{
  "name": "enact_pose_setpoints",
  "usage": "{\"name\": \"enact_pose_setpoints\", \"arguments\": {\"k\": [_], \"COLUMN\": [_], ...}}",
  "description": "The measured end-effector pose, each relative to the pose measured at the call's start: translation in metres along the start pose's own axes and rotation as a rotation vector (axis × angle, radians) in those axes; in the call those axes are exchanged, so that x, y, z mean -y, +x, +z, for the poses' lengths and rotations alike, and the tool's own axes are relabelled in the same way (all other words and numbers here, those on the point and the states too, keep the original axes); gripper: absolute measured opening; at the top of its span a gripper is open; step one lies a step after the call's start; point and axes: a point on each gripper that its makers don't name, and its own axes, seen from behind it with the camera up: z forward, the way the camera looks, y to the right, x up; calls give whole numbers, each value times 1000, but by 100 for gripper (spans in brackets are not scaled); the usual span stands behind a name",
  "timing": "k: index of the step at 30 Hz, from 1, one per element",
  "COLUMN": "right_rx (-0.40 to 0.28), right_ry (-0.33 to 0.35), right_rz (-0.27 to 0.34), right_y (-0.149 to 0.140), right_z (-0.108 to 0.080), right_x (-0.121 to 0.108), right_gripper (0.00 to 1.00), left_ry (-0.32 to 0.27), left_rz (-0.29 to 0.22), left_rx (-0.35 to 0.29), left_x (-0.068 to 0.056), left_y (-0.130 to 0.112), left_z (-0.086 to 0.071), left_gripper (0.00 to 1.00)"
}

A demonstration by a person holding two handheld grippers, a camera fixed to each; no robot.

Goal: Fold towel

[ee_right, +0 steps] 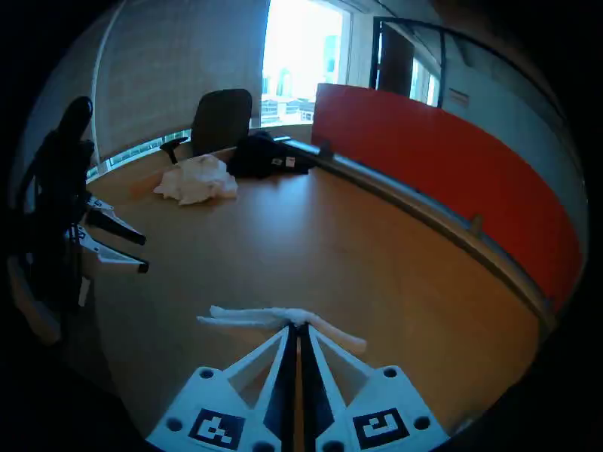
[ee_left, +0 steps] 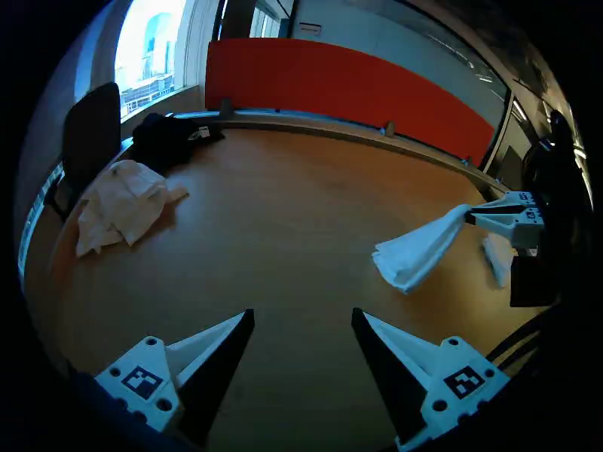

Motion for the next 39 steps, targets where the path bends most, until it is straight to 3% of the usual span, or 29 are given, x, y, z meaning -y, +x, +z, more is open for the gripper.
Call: {"name": "enact_pose_setpoints", "arguments": {"k": [6, 14, 29, 39], "right_rx": [-31, -36, -26, -11], "right_ry": [-23, -68, -188, -276], "right_rz": [6, 7, 70, 121], "right_y": [18, 20, -9, -36], "right_z": [-17, -36, -84, -125], "right_x": [-13, -41, -120, -181], "right_gripper": [5, 5, 5, 5], "left_ry": [-18, -38, -53, -44], "left_rz": [10, 23, 47, 54], "left_rx": [-16, -23, -14, -6], "left_x": [-9, -19, -32, -33], "left_y": [12, 21, 26, 30], "left_z": [2, 7, 15, 18], "left_gripper": [96, 96, 96, 96]}}
